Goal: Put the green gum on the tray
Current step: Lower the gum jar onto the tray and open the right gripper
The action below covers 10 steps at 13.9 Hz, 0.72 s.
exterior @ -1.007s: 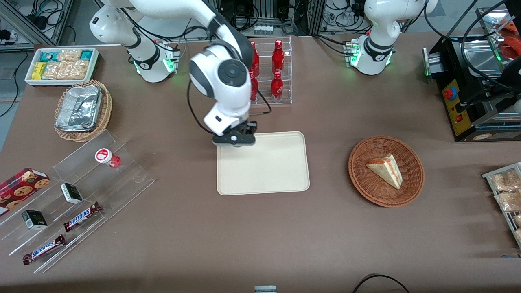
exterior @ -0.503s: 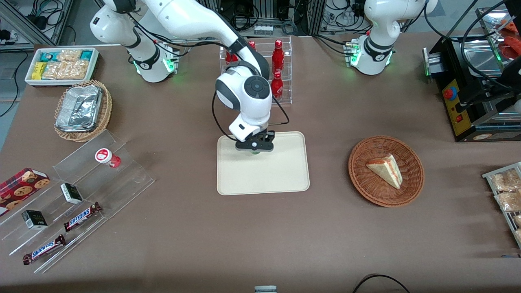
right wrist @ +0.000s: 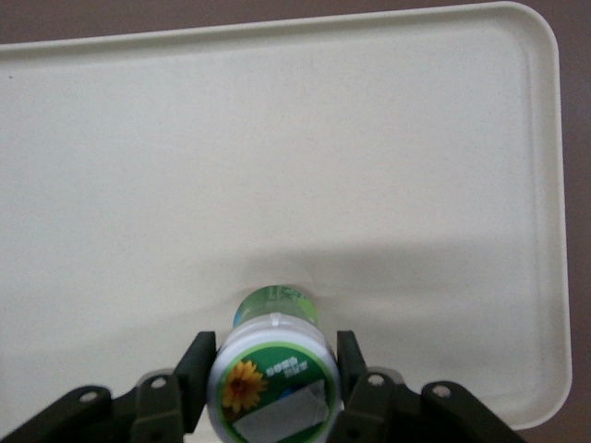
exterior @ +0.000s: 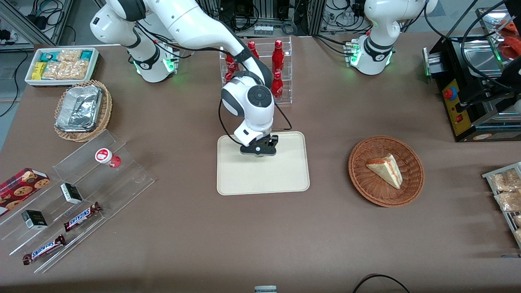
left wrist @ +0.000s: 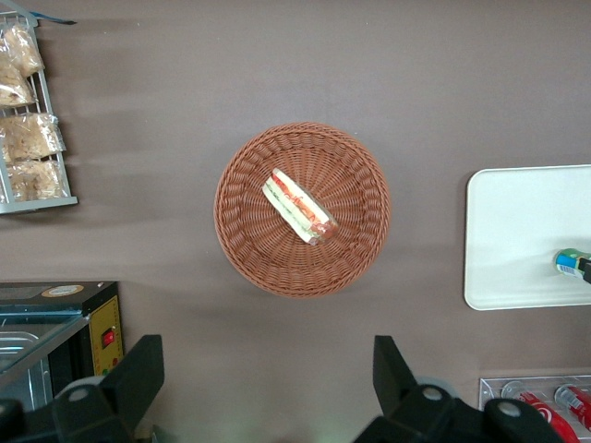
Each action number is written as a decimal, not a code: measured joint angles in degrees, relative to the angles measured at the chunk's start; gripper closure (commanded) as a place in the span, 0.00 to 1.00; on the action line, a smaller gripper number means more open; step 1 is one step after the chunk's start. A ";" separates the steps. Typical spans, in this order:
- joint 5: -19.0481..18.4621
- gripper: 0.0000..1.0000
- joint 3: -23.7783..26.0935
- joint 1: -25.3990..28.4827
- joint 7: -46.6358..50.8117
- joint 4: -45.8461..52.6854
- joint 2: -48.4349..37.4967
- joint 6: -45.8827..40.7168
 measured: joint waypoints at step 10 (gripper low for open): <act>0.01 0.00 -0.15 -0.02 0.29 1.26 0.35 0.45</act>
